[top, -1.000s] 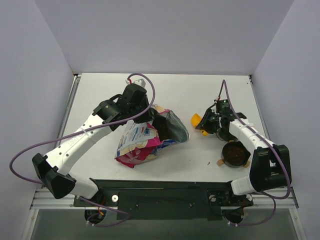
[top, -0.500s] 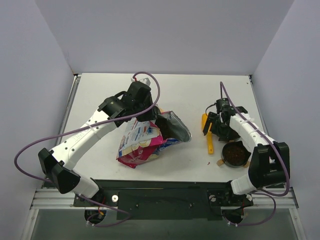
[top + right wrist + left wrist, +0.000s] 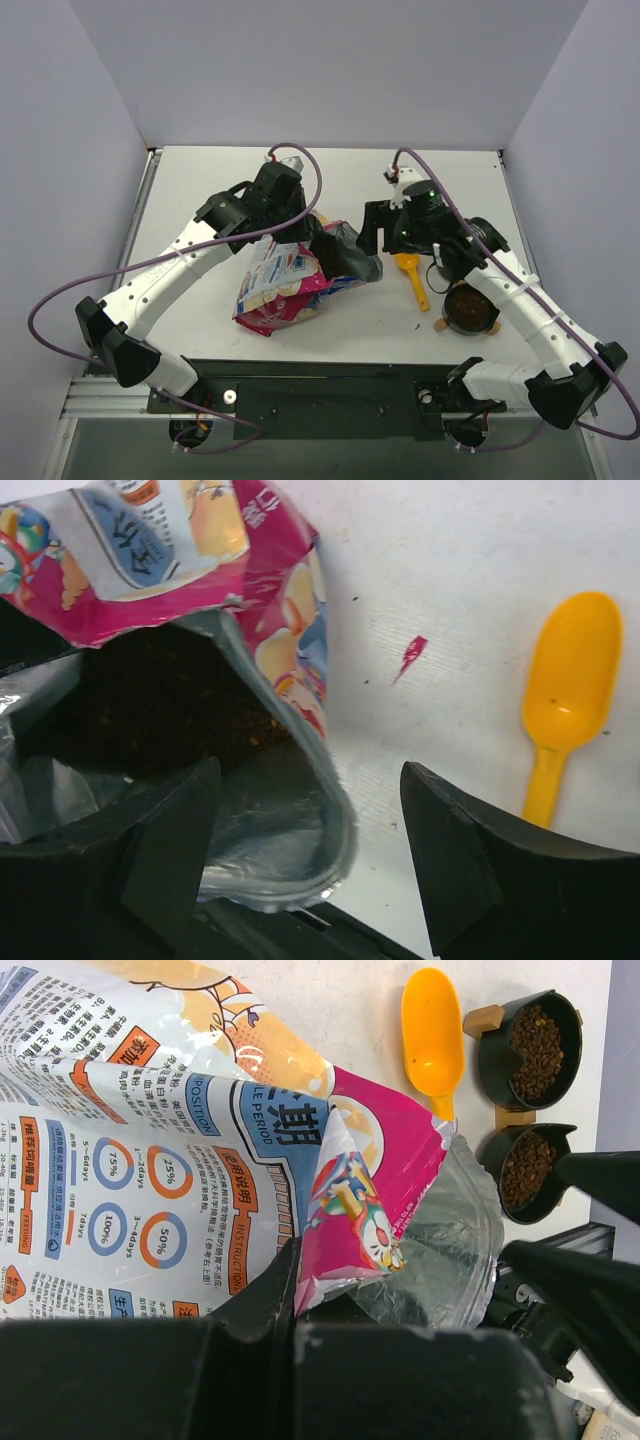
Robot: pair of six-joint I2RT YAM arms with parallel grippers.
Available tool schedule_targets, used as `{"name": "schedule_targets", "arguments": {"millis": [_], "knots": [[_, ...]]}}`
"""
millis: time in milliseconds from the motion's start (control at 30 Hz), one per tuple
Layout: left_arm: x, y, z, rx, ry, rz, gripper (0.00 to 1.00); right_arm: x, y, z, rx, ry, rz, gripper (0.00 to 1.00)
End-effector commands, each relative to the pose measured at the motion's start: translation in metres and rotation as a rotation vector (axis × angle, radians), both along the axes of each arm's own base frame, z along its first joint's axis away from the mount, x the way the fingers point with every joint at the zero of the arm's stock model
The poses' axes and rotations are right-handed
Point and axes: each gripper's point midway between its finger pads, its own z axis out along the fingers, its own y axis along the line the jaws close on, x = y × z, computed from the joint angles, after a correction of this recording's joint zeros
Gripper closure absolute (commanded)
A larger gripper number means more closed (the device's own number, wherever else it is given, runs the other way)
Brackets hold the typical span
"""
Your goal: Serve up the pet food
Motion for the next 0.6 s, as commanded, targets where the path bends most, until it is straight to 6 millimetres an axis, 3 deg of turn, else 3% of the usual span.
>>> {"name": "schedule_targets", "arguments": {"millis": [0, 100, 233, 300, 333, 467, 567], "knots": [[-0.002, -0.017, 0.051, -0.152, -0.096, -0.042, 1.0, 0.006, 0.027, -0.017, -0.069, 0.04, 0.072, 0.34], [-0.007, -0.014, 0.054, -0.16, -0.106, -0.038, 1.0, 0.014, 0.036, -0.021, -0.091, 0.045, 0.05, 0.39], [-0.013, -0.015, 0.051, -0.178, -0.083, -0.046, 1.0, 0.025, 0.052, -0.028, -0.096, 0.085, 0.037, 0.6], [-0.016, -0.013, 0.048, -0.172, -0.07, -0.041, 1.0, 0.027, 0.055, -0.028, -0.111, 0.095, 0.017, 0.83], [-0.015, -0.011, 0.048, -0.171, -0.069, -0.034, 1.0, 0.025, 0.055, -0.026, -0.12, 0.096, 0.004, 1.0], [-0.015, -0.014, 0.06, -0.202, -0.096, -0.045, 1.0, 0.027, 0.015, 0.001, -0.084, 0.012, -0.276, 1.0], [-0.035, -0.043, 0.08, -0.296, -0.1, -0.197, 1.0, 0.013, 0.001, 0.034, 0.154, -0.019, -0.439, 1.0]]}}
